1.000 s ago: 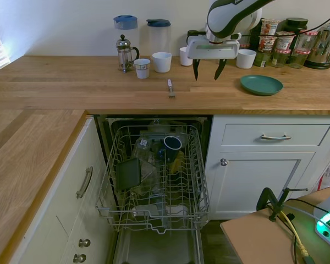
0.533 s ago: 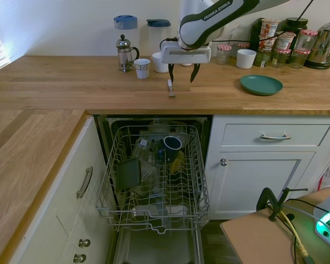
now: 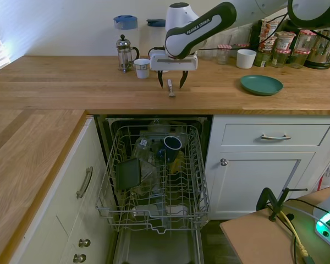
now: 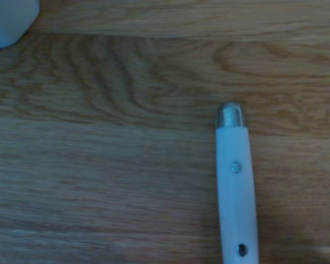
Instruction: Put the fork in the dishwasher
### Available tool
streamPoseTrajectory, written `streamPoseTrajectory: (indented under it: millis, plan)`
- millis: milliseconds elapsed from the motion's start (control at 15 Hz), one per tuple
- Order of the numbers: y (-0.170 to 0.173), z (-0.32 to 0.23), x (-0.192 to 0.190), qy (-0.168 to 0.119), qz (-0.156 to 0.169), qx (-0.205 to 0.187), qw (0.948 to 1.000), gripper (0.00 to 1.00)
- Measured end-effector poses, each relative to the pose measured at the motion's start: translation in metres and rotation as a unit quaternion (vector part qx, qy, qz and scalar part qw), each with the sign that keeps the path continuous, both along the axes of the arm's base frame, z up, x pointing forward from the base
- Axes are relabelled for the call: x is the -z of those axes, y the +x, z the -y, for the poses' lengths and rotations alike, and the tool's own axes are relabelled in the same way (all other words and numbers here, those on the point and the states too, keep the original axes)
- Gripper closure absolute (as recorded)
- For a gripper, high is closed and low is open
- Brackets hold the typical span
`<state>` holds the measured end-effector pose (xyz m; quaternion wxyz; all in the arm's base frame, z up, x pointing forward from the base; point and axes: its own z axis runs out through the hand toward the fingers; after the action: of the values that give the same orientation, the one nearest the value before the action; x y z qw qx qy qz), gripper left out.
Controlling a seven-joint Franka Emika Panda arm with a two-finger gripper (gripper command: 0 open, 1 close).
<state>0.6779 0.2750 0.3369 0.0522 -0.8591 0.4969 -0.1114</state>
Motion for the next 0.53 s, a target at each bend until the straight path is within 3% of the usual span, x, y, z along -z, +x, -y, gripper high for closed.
streamPoseTrajectory:
  millis: [67,533]
  plan:
    - [0.0008,-0.0005,0.0,0.0,-0.001,0.001,1.0,1.0]
    - [0.0014,-0.0009,-0.0004,-0.004,-0.024,0.008,0.9997,1.0]
